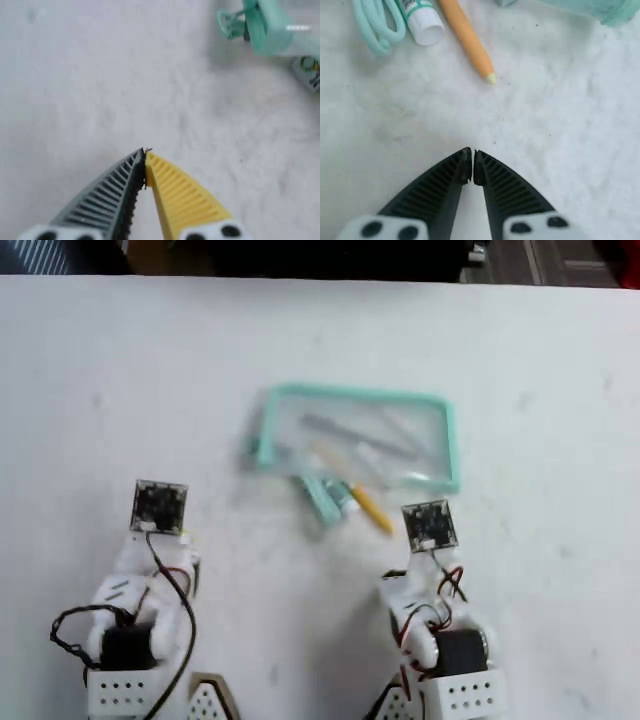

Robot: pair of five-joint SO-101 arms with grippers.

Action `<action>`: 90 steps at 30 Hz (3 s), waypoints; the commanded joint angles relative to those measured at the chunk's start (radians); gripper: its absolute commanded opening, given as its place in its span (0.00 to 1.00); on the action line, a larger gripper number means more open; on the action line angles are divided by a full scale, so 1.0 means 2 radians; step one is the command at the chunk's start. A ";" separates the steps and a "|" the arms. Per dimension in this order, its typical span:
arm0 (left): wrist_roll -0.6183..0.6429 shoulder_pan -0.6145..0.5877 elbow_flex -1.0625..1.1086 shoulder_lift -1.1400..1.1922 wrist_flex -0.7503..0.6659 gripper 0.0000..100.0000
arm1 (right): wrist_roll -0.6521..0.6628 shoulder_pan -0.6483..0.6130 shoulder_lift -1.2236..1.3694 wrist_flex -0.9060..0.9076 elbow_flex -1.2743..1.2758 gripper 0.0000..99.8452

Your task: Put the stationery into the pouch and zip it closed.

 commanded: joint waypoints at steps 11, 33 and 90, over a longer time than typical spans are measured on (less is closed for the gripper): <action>0.000 0.075 -0.002 -0.006 -0.110 0.03 | 0.000 -0.003 -0.005 0.003 0.004 0.02; -0.066 0.028 -0.006 -0.006 -0.055 0.02 | 0.000 -0.005 -0.005 0.000 0.004 0.02; -0.069 0.029 -0.002 -0.006 -0.045 0.02 | 0.001 -0.005 -0.005 -0.162 0.004 0.02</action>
